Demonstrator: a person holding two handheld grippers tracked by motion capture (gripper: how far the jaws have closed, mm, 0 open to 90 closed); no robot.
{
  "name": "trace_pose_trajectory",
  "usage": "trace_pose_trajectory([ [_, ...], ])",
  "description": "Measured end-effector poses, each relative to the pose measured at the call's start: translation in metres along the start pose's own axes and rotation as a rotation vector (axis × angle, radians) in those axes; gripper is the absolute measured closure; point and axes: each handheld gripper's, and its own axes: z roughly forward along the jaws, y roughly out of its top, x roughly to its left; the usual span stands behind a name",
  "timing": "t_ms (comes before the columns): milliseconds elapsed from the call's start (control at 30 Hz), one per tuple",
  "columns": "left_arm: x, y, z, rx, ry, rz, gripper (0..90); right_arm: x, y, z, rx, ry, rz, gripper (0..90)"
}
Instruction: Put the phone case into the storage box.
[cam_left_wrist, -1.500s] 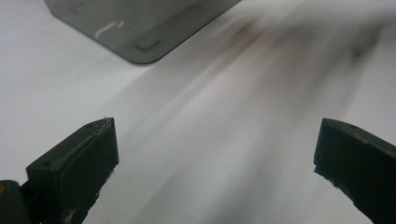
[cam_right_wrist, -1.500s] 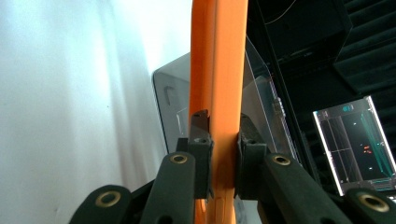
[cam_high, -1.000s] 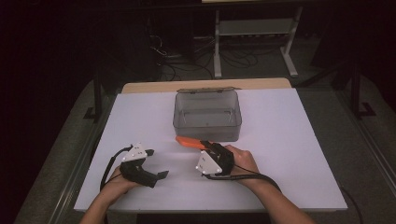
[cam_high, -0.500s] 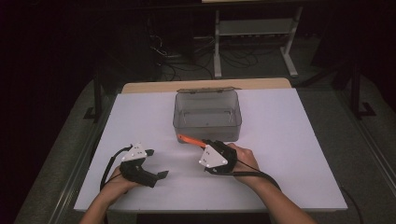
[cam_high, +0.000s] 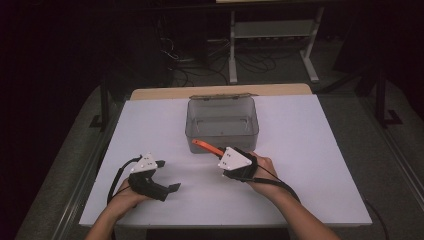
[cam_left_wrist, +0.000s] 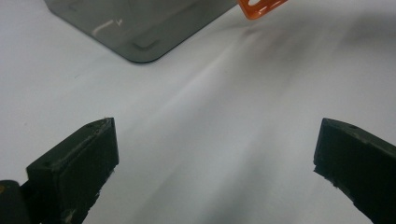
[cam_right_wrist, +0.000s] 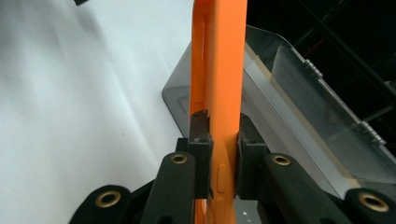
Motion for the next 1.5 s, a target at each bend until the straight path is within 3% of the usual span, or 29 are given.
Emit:
trace_pose_trajectory([
  [267, -0.001, 0.000, 0.001, 0.004, -0.002, 0.001, 0.0, -0.009, -0.002, -0.001, -0.011, 0.056, 0.099, 78.7],
  [1500, -0.001, 0.000, 0.000, 0.004, -0.004, 0.004, 0.0, -0.036, -0.013, -0.003, -0.061, 0.198, 0.416, 78.7],
])
